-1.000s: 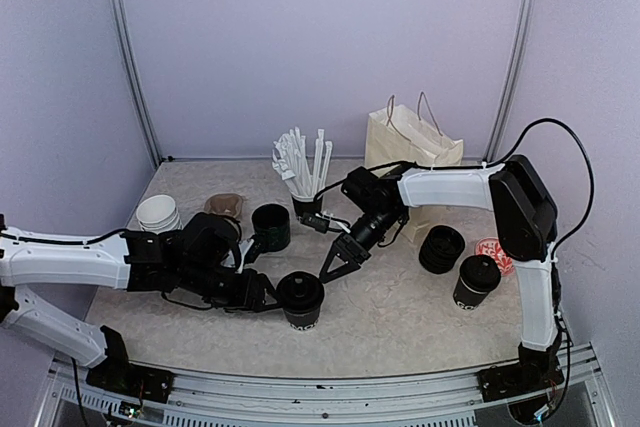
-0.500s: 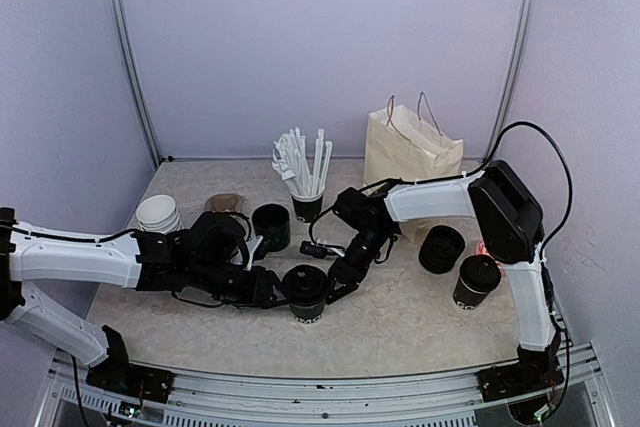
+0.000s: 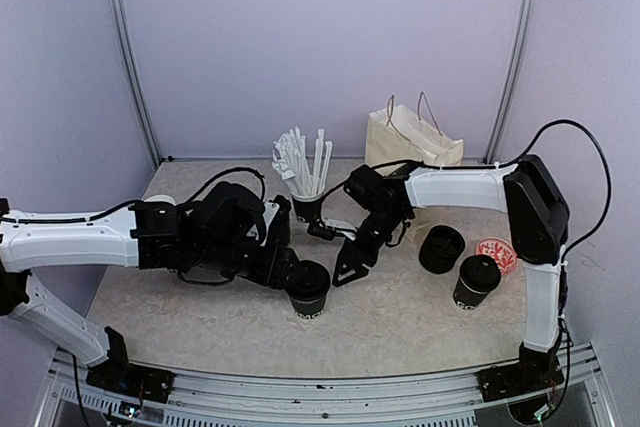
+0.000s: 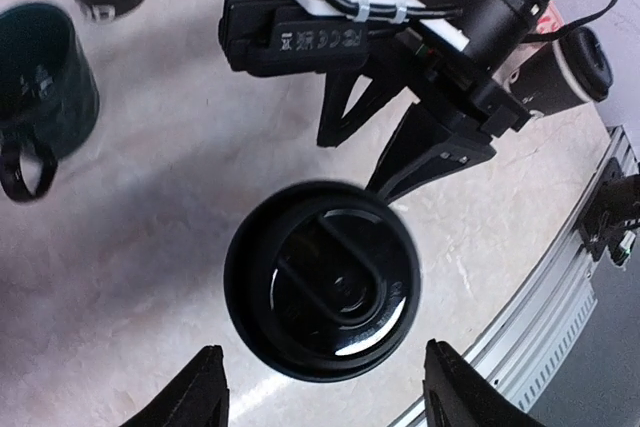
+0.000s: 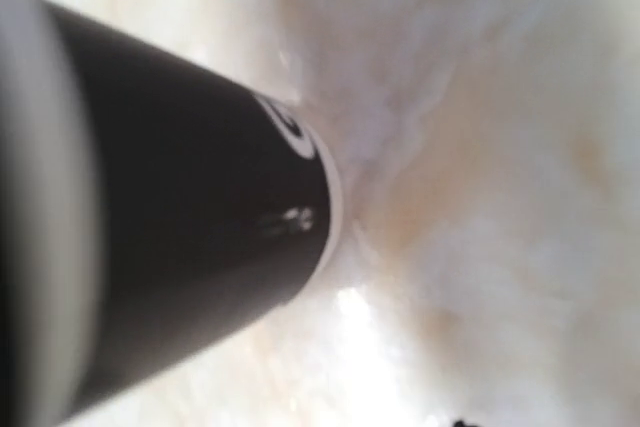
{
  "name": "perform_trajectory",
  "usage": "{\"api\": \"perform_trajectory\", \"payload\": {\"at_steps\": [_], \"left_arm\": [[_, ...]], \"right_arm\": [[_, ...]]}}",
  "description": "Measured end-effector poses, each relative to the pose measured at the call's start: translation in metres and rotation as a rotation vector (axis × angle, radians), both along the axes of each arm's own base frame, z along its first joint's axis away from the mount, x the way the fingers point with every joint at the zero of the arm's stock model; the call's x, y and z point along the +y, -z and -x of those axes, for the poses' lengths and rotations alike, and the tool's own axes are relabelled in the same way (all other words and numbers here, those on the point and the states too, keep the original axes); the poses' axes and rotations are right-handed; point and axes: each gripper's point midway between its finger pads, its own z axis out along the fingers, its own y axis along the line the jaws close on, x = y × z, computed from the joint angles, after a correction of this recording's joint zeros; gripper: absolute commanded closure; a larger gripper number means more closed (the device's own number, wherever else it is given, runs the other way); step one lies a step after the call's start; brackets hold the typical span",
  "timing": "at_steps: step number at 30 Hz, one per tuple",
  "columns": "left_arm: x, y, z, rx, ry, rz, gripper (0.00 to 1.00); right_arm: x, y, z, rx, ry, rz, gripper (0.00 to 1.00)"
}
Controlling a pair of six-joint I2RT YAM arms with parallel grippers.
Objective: Pack the takeout coffee
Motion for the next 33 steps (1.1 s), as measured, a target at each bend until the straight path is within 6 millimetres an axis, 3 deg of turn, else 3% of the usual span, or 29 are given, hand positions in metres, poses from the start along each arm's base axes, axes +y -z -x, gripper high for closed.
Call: {"api": "perform_trajectory", "payload": {"at_steps": [6, 8, 9, 10, 11, 14, 17, 20, 26, 33], "left_arm": [[-0.013, -0.070, -0.016, -0.255, 0.049, 0.024, 0.18], [-0.014, -0.092, -0.020, -0.344, 0.062, 0.020, 0.03], [-0.015, -0.102, -0.021, -0.381, 0.069, 0.021, 0.01], [-0.015, -0.110, -0.024, -0.418, 0.071, 0.015, 0.01], [-0.015, -0.119, -0.028, -0.459, 0.064, 0.012, 0.01], [-0.011, -0.139, -0.040, -0.571, 0.039, -0.005, 0.03], [-0.001, -0.147, -0.052, -0.642, 0.006, -0.051, 0.16], [0.016, -0.149, -0.074, -0.665, -0.041, -0.105, 0.23], [0.066, -0.163, -0.128, -0.655, -0.190, -0.092, 0.22], [0.091, -0.207, -0.147, -0.795, -0.263, -0.012, 0.19]], "right_arm": [[-0.010, -0.078, -0.014, -0.190, -0.035, -0.138, 0.41], [-0.016, -0.109, -0.018, -0.272, -0.039, -0.188, 0.34], [-0.018, -0.121, -0.021, -0.309, -0.037, -0.210, 0.24], [-0.021, -0.139, -0.022, -0.361, -0.037, -0.246, 0.06], [-0.024, -0.151, -0.024, -0.394, -0.030, -0.271, 0.01], [-0.038, -0.192, -0.031, -0.506, 0.000, -0.368, 0.01], [-0.044, -0.217, -0.031, -0.524, -0.008, -0.461, 0.03], [-0.039, -0.214, -0.028, -0.520, -0.051, -0.483, 0.06], [0.001, -0.175, 0.003, -0.554, -0.226, -0.416, 0.01], [0.039, -0.122, 0.025, -0.517, -0.370, -0.322, 0.01]]}}
